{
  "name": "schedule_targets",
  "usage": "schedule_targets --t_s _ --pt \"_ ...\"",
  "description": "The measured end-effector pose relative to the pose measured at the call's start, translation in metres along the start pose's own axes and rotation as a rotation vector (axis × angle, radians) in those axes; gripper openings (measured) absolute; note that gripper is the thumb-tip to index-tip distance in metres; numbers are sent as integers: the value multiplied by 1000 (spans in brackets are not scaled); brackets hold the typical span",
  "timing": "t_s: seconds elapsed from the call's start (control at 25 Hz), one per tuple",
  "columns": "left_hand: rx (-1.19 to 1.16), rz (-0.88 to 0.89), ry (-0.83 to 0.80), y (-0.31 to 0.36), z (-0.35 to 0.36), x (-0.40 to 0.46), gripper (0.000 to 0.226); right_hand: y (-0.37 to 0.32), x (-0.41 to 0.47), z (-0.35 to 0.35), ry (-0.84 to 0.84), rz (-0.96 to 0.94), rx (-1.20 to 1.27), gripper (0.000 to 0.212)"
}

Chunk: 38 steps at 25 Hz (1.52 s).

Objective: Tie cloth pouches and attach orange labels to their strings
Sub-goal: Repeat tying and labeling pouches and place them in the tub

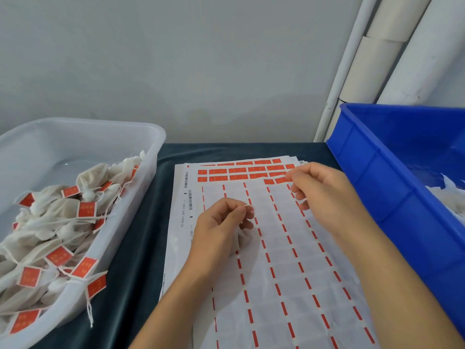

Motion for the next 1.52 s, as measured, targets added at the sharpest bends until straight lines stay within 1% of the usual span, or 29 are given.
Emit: schedule_targets --t_s 0.08,0.16,0.28,0.36,0.48,0.76,0.84,0.96,1.04,1.16,1.4,1.52 --pt "10 3 -4 2 1 0 25 2 15 10 26 -23 -215 16" --pt "9 7 -6 2 2 -1 25 12 32 24 82 -29 -377 15" --pt "-5 9 -8 3 1 -2 25 33 43 44 179 -7 -632 38" --pt "-11 7 -12 2 1 -1 25 37 42 49 262 -64 -705 46" --pt "-21 0 -15 1 2 0 26 39 41 51 324 -118 -695 43" --pt "-6 -3 -9 2 2 0 29 36 40 51 347 -126 -607 26" --pt "-7 -6 -11 2 2 0 29 36 42 48 354 -92 -550 26" --pt "-6 -5 -9 3 1 -1 28 43 49 44 319 -22 -470 32" --pt "-14 -6 -11 4 1 -2 27 48 54 41 287 41 -428 29" --pt "-19 -12 -14 4 1 -2 27 53 61 38 254 123 -426 22" --pt "-14 -16 -17 4 1 -1 26 57 65 37 227 172 -426 25" --pt "-5 -16 -16 3 0 -1 26 61 69 35 186 213 -358 20"
Point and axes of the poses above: each hand's wrist, its own x-axis towards the middle knuckle, its own z-axis out of the palm, y = z × x, the point moved 9 cm from there along x, towards the middle knuckle, and after that the axes turned 15 degrees about x, right-handed, at the moved point
